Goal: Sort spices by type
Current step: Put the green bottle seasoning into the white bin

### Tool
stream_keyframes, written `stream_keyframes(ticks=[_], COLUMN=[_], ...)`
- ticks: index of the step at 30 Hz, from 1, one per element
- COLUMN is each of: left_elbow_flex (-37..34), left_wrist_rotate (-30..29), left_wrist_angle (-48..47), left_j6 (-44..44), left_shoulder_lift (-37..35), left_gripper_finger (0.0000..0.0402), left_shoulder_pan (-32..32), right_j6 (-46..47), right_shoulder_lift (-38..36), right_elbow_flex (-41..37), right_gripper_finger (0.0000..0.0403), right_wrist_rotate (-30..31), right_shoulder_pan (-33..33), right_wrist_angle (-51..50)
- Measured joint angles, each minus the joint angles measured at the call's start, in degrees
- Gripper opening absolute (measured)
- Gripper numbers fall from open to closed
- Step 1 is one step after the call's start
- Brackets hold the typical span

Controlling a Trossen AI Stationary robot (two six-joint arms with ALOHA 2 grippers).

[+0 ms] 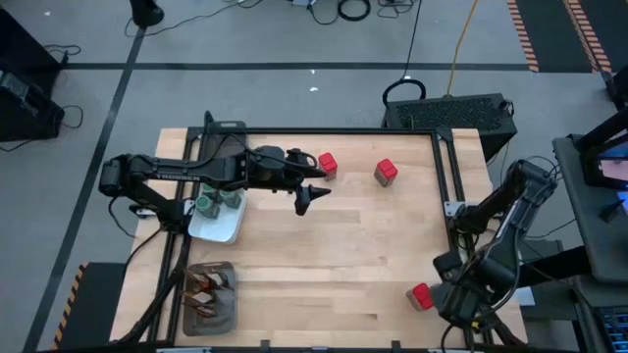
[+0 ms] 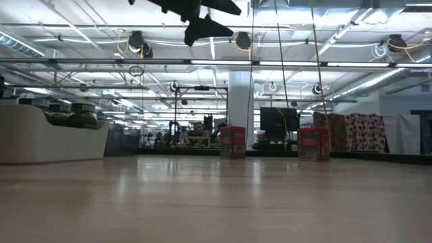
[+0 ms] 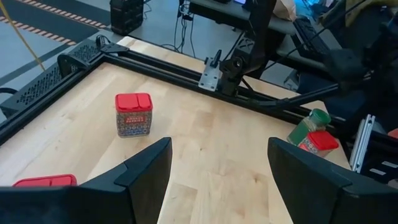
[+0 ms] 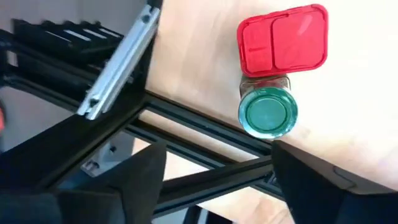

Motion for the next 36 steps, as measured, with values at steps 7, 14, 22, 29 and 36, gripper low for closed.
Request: stream_keyframes(ticks=[7,14,22,29,36], left_elbow_flex=[0.0,0.0,0.0,0.0,0.0], left_wrist_rotate=[0.0,0.1,0.1,0.1,0.1], left_wrist_angle=[-0.1,-0.1,-0.1,-0.1,-0.1], left_j6=[-0.1,-0.2,-1.5,-1.6,-1.6], left_shoulder_lift=[0.0,0.0,0.0,0.0,0.0], left_gripper_finger=[0.0267,0.0267,0.0267,0.0267,0.0267], left_shoulder_pan=[-0.1,-0.2,-0.2,-0.2,-0.2], right_j6=[0.7,5.1,5.7,6.9,7.5], right_shoulder_lift=[3.8,3.2,3.2,3.2,3.2], right_elbow_flex=[-2.6,-4.4,-8.7,-12.5,-13.8], right_gripper_finger=[0.0295,0.0295,0.0295,0.0295,0.0291], right_wrist_rotate=[2.2,8.2,6.5,6.0,5.7], right_shoulder_pan=[0.0,-0.1,-0.1,-0.1,-0.1], right_wrist_angle=[0.8,1.1,5.4,8.8,10.7])
